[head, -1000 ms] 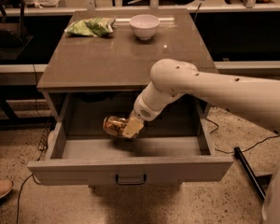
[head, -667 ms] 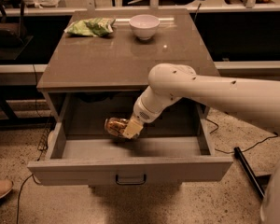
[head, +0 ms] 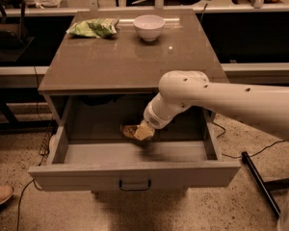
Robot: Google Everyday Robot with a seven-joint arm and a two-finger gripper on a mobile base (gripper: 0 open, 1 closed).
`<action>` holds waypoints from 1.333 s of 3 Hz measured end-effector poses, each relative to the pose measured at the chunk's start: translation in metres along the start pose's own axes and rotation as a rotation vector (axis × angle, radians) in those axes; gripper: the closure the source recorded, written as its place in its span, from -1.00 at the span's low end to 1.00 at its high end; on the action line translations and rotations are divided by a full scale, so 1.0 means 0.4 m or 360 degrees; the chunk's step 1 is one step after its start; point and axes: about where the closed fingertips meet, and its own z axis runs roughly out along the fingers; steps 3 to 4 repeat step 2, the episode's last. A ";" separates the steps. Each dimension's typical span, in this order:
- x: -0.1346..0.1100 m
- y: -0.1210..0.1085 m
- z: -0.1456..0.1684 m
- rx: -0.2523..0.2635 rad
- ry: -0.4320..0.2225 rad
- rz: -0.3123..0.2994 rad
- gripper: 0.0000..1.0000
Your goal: Place orange can into top drawer
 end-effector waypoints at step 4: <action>0.098 -0.050 -0.091 0.0049 -0.0030 0.0101 -1.00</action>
Offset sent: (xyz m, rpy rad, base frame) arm -0.0107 -0.1129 0.0405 0.0341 -0.0245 -0.1285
